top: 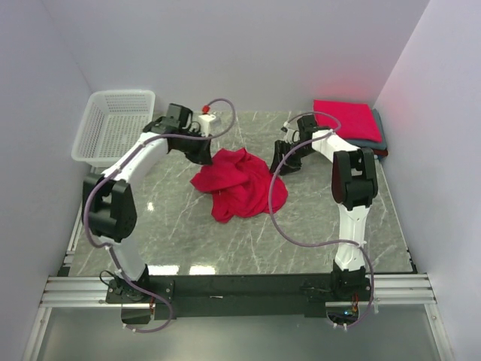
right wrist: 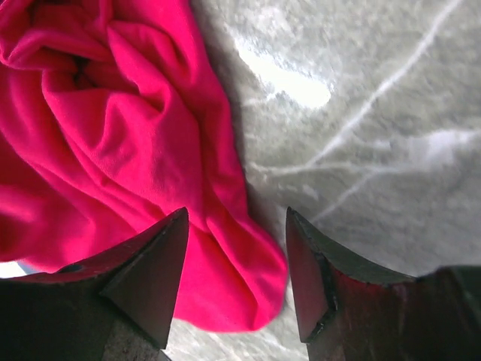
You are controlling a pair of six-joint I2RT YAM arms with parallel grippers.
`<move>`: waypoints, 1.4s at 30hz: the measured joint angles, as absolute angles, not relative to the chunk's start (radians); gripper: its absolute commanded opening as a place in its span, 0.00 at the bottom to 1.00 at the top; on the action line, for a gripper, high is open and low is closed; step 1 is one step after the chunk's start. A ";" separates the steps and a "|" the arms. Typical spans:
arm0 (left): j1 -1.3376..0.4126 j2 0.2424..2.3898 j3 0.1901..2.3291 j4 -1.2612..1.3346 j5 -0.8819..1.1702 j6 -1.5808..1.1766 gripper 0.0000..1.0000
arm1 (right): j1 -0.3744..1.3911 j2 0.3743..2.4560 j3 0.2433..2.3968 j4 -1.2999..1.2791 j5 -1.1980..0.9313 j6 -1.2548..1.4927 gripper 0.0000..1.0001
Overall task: Fold and stack the t-shirts
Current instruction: Flatten the tshirt out
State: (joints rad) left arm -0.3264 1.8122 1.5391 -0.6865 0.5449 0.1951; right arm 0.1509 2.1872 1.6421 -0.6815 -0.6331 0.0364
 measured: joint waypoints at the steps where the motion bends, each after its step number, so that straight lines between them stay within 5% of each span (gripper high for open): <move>1: -0.305 1.789 1.526 -0.692 0.545 0.202 0.00 | 0.154 2.193 1.647 -0.682 -0.634 0.038 0.60; 10: -0.207 1.759 1.446 -0.738 0.546 0.245 0.00 | 0.186 2.260 1.728 -0.693 -0.685 0.064 0.57; 14: -0.161 1.760 1.447 -0.748 0.545 0.252 0.00 | 0.202 2.327 1.809 -0.704 -0.712 0.070 0.00; 31: -0.104 1.970 2.052 -0.727 0.530 0.215 0.00 | -0.022 2.173 2.152 -0.681 -0.736 0.116 0.00; 39: -0.111 1.643 1.770 -0.683 0.577 0.353 0.01 | -0.065 1.753 1.872 -0.663 -0.788 -0.018 0.02; 41: -0.130 1.507 1.617 -0.704 0.590 0.452 0.20 | -0.052 1.671 1.768 -0.708 -0.783 -0.126 0.30; 42: -0.147 1.447 1.538 -0.728 0.589 0.502 0.46 | -0.048 1.646 1.716 -0.739 -0.773 -0.184 0.39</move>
State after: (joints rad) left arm -0.1467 1.4467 1.5379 -0.7280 0.5888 0.5022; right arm -0.0479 1.6459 1.7164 -0.7391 -0.7731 -0.1844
